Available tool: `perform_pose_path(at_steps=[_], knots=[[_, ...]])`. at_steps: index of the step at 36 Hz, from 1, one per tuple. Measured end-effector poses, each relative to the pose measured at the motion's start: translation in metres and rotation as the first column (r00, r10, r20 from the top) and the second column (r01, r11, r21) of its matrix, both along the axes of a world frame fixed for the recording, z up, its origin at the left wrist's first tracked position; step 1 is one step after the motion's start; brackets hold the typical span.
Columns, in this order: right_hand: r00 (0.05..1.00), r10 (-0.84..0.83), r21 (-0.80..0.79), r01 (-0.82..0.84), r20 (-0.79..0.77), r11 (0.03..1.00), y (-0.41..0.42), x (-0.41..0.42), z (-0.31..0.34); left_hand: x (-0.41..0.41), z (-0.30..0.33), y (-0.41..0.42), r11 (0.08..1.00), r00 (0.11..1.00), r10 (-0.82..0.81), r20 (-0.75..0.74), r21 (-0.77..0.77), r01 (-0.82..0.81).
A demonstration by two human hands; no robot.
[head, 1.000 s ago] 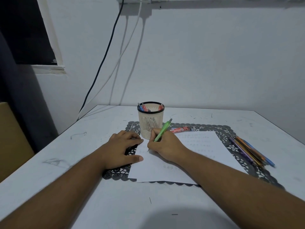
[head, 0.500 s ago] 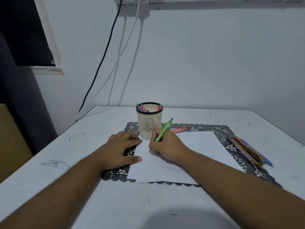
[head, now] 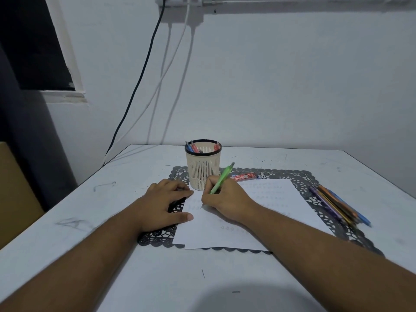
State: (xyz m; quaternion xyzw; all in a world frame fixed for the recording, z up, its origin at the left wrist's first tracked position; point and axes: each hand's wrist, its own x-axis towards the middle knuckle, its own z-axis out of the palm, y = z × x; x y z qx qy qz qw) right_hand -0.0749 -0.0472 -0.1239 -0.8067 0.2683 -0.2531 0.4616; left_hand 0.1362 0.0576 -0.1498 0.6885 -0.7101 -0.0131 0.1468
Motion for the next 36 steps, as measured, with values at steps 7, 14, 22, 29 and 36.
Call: perform_pose_path(at_steps=[7,14,22,29,36], knots=[[0.999,-0.043,-0.01,0.044,0.02,0.999,-0.006,0.001,-0.004,-0.001,0.001,0.001,1.0,1.0,-0.005,-0.006,-0.006,0.005],[0.999,0.011,0.092,-0.014,0.035,0.996,-0.002,-0.003,0.0,0.0,0.0,0.002,1.0,1.0,-0.005,0.004,-0.007,0.005],[0.9,-0.277,0.475,0.091,0.337,0.875,-0.033,-0.016,0.016,0.0,-0.002,0.003,1.0,1.0,-0.005,0.006,0.006,0.005],[0.872,-0.417,0.595,0.198,0.257,0.779,-0.063,-0.044,0.017,0.003,0.0,0.003,1.0,1.0,-0.011,0.01,0.01,0.011],[0.808,-0.507,0.793,0.085,0.299,0.603,-0.074,-0.048,0.023,-0.002,0.033,-0.016,0.939,0.931,0.241,-0.273,-0.178,-0.295]])
